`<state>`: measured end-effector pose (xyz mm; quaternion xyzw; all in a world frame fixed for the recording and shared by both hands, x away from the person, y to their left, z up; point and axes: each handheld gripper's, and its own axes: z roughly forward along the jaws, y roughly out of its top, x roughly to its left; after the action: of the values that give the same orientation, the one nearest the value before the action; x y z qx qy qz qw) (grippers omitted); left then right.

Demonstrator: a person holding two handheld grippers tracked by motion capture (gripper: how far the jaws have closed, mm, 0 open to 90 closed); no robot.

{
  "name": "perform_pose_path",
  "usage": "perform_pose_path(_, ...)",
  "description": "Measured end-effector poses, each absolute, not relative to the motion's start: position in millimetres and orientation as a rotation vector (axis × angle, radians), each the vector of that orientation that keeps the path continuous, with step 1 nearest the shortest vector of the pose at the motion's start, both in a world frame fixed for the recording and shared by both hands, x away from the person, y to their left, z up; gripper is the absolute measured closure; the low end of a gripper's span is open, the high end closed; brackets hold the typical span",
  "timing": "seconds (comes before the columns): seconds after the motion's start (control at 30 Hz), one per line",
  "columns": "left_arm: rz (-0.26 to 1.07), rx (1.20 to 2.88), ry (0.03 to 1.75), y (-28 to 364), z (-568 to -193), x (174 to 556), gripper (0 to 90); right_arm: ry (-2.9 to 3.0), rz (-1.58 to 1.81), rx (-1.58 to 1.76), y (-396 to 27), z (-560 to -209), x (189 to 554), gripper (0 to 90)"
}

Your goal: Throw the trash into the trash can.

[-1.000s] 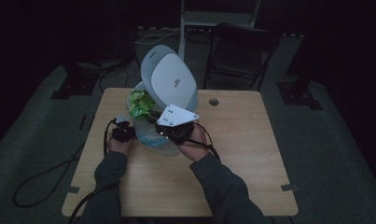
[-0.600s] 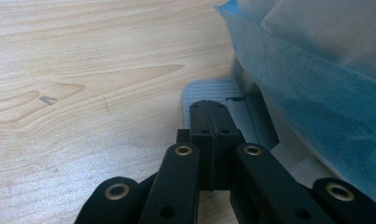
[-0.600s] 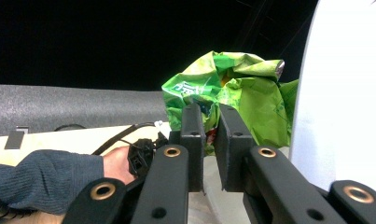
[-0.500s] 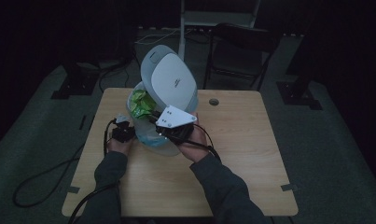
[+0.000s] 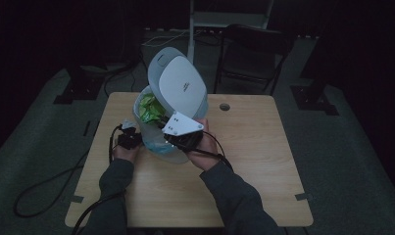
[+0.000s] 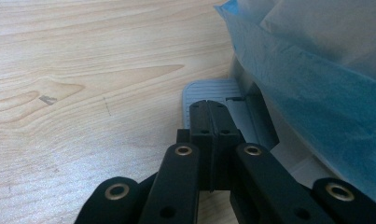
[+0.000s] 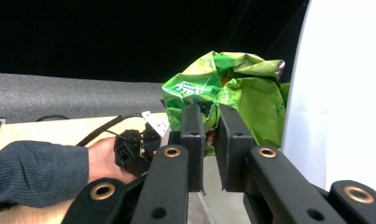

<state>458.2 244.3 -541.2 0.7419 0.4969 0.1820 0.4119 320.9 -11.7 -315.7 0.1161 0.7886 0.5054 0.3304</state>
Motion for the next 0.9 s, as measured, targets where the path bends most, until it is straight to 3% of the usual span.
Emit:
perform_pose_path(0.43, 0.462, 1.870, 1.248, 244.1, -541.1, 458.0, 90.0, 2.048, 1.277, 0.328, -10.6, -318.2, 321.1, 80.8)
perform_pose_path(0.63, 0.463, 1.870, 1.247, 244.0, -541.1, 458.0, 90.0, 2.036, 1.274, 0.333, -9.2, -318.8, 319.5, 68.0)
perform_pose_path(0.9, 0.462, 1.867, 1.249, 243.9, -541.2, 458.0, 90.0, 2.046, 1.294, 0.313, -10.9, -318.4, 316.5, 66.8)
